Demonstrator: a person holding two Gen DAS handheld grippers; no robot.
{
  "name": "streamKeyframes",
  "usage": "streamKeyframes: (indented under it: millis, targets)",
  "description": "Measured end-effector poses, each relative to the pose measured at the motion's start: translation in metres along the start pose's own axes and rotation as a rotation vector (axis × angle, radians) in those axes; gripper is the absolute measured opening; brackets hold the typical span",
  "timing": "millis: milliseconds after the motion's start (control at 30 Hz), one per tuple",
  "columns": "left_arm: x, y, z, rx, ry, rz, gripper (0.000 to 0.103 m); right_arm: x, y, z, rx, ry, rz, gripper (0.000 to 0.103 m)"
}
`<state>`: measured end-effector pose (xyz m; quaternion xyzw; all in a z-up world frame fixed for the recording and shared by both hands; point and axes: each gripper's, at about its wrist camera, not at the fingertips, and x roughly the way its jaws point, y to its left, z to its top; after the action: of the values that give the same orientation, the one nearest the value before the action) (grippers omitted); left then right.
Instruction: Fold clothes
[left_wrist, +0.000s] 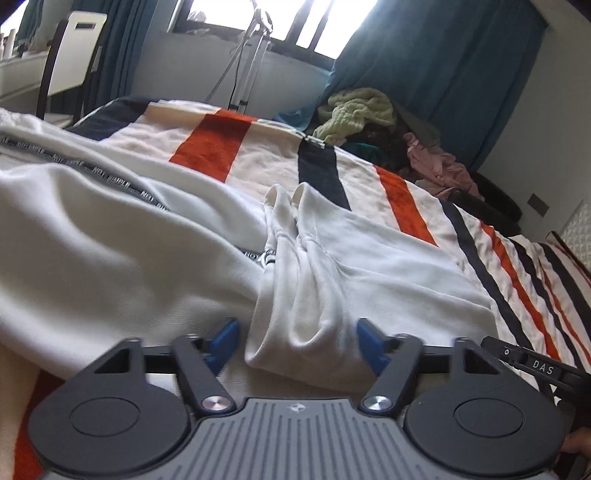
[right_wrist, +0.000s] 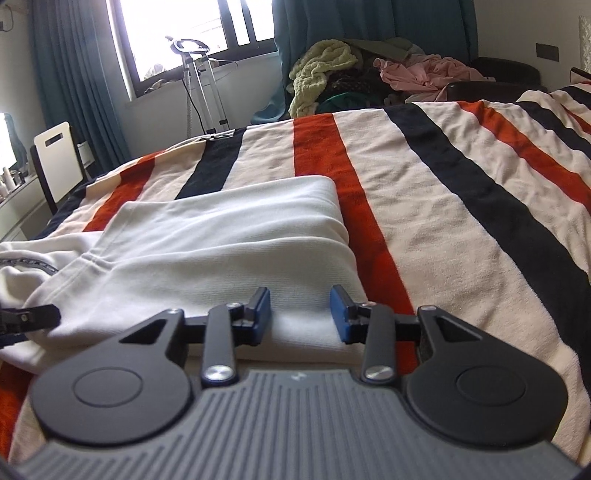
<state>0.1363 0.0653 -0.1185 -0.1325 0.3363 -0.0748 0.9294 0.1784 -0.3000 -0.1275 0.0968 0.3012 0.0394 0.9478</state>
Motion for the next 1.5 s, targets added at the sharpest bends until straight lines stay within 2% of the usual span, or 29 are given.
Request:
streamKeyframes:
  millis: [33,100,200,300,400,467,533,633,733,800,900,1033,1100,1200,1300,1433,1500]
  targets:
    - [0.001,-0.002,-0.001,0.015,-0.005,0.015,0.056,0.0,0.0,0.0,-0.001,0.0,0.0,0.038]
    - [0.002,-0.004,-0.002,0.03,-0.008,0.027,0.04,0.0,0.0,-0.001,-0.002,0.0,0.001,0.038]
    - [-0.001,-0.003,-0.002,0.018,-0.008,0.01,0.031,0.001,0.0,-0.001,-0.004,0.001,0.001,0.039]
    - [-0.01,-0.002,0.002,-0.009,-0.004,-0.026,0.029,0.0,0.0,-0.001,-0.002,-0.01,-0.005,0.039]
    - [-0.019,0.001,0.005,-0.029,0.004,-0.044,0.029,-0.007,0.0,0.001,0.002,-0.06,-0.026,0.039]
    - [-0.018,0.002,0.004,-0.033,0.029,-0.031,0.029,-0.011,0.0,0.003,0.003,-0.092,-0.029,0.039]
    - [-0.012,0.003,0.001,-0.014,0.049,-0.005,0.03,-0.008,-0.001,0.004,0.007,-0.076,-0.02,0.04]
    - [-0.01,0.001,-0.004,0.019,0.052,0.026,0.036,-0.002,0.0,0.002,0.001,-0.05,-0.015,0.04]
    - [-0.007,0.0,-0.009,0.052,0.054,0.058,0.049,0.0,0.004,0.0,-0.017,-0.056,-0.018,0.042]
    - [-0.009,0.004,-0.009,0.032,0.054,0.075,0.064,0.0,0.004,0.0,-0.017,-0.057,-0.011,0.042]
    - [-0.015,0.007,-0.008,0.022,0.06,0.108,0.076,0.0,0.004,0.0,-0.016,-0.059,-0.002,0.042]
    - [-0.03,0.005,-0.005,0.039,0.04,0.146,0.082,-0.001,0.003,0.001,-0.009,-0.062,0.011,0.041]
    - [-0.036,0.008,-0.002,0.033,0.047,0.163,0.09,-0.002,0.002,0.002,0.001,-0.063,0.014,0.041]
    - [-0.038,0.021,0.013,0.033,0.093,0.157,0.094,-0.006,-0.002,0.002,0.024,-0.06,0.015,0.041]
    - [-0.043,0.041,0.033,0.032,0.106,0.267,0.095,-0.009,-0.006,0.001,0.045,-0.057,0.023,0.042]
    - [-0.068,0.083,0.048,-0.034,0.039,0.368,0.095,-0.01,-0.008,0.001,0.053,-0.048,0.022,0.042]
    - [-0.087,0.102,0.047,-0.063,-0.06,0.464,0.094,-0.011,-0.008,0.001,0.058,-0.044,0.023,0.042]
